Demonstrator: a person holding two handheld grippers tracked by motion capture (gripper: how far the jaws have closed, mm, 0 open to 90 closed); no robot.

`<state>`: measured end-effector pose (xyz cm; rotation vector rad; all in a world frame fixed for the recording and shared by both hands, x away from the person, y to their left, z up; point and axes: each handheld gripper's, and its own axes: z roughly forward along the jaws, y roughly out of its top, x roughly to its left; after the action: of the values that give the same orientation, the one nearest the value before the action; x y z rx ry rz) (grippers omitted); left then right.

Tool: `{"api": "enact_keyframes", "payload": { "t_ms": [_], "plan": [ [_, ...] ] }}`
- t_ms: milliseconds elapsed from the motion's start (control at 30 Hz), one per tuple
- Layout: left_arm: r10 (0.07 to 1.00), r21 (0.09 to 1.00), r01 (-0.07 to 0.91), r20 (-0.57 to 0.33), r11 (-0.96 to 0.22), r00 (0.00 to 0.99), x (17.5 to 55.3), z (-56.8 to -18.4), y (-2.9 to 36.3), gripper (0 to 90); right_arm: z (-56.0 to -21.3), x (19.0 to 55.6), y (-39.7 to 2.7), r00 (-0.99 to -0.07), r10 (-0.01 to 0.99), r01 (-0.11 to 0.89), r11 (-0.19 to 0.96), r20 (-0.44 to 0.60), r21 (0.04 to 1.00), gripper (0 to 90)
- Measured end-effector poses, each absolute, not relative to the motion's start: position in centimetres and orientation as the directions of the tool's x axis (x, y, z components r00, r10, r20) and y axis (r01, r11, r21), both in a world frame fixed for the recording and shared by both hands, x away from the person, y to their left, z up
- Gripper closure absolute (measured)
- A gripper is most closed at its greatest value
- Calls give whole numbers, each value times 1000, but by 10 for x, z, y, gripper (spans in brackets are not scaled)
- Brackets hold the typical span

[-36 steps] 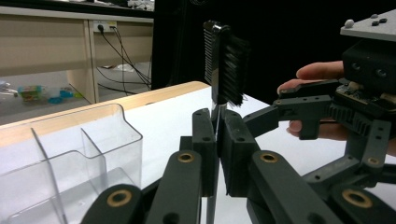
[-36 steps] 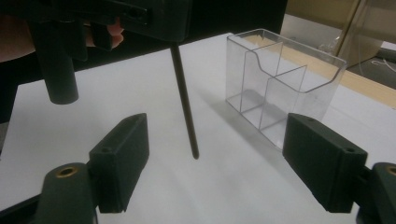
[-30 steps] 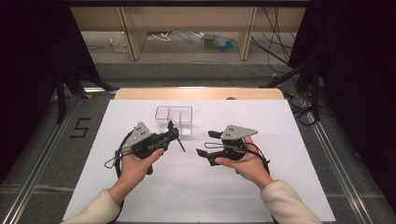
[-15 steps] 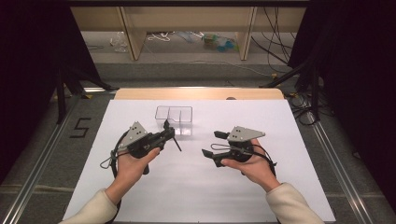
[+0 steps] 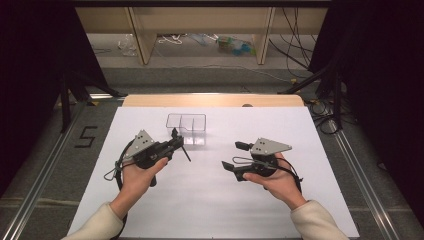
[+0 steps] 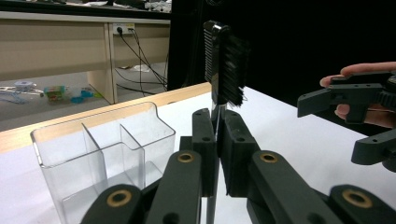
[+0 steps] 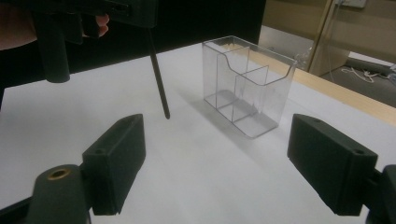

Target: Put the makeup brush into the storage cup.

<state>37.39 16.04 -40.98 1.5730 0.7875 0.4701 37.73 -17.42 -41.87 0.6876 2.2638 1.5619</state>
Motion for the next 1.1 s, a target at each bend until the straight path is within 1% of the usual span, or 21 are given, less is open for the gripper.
{"api": "enact_keyframes", "payload": {
  "t_ms": [33,100,167,267,300,367,433,533,567,700,733,767,1000,1033,1100],
  "plan": [
    [717,977,214,-137,-17,684,374,-410,161,851,-419,378,-175,-838,545,193,291,4,937,204],
    [718,976,217,-140,-17,682,374,-409,162,851,-419,377,-176,-840,542,206,282,21,937,204],
    [716,974,226,-149,-12,682,374,-409,162,851,-419,375,-177,-837,547,207,287,17,935,204],
    [714,975,221,-143,-17,685,374,-409,163,851,-420,373,-177,-836,548,213,284,24,935,202],
    [715,975,221,-142,-18,685,374,-409,163,851,-420,373,-178,-838,546,197,291,7,936,202],
    [716,975,219,-138,-22,684,374,-408,163,851,-420,371,-177,-840,542,213,282,28,936,201],
    [722,974,224,-141,-20,678,374,-408,164,851,-419,371,-179,-836,548,196,288,7,937,201],
    [725,976,217,-130,-28,676,374,-407,166,851,-419,368,-180,-834,552,213,284,22,935,201],
    [726,976,215,-130,-25,675,374,-407,166,851,-419,369,-181,-833,554,192,279,5,941,201],
    [731,975,223,-140,-18,668,374,-406,167,851,-419,366,-182,-836,548,215,270,34,939,200],
    [731,974,224,-141,-17,668,374,-406,168,851,-420,367,-183,-833,553,194,271,13,943,199],
    [730,975,222,-138,-19,670,374,-407,168,851,-419,366,-184,-830,557,197,278,9,940,199],
    [735,975,221,-131,-26,665,375,-405,170,851,-418,361,-187,-828,560,217,268,32,939,199],
    [735,975,219,-128,-29,666,375,-405,171,851,-418,362,-188,-827,562,199,266,16,943,199],
    [736,975,220,-130,-26,664,375,-405,172,851,-418,361,-189,-828,560,207,255,31,945,199]
  ]
}}
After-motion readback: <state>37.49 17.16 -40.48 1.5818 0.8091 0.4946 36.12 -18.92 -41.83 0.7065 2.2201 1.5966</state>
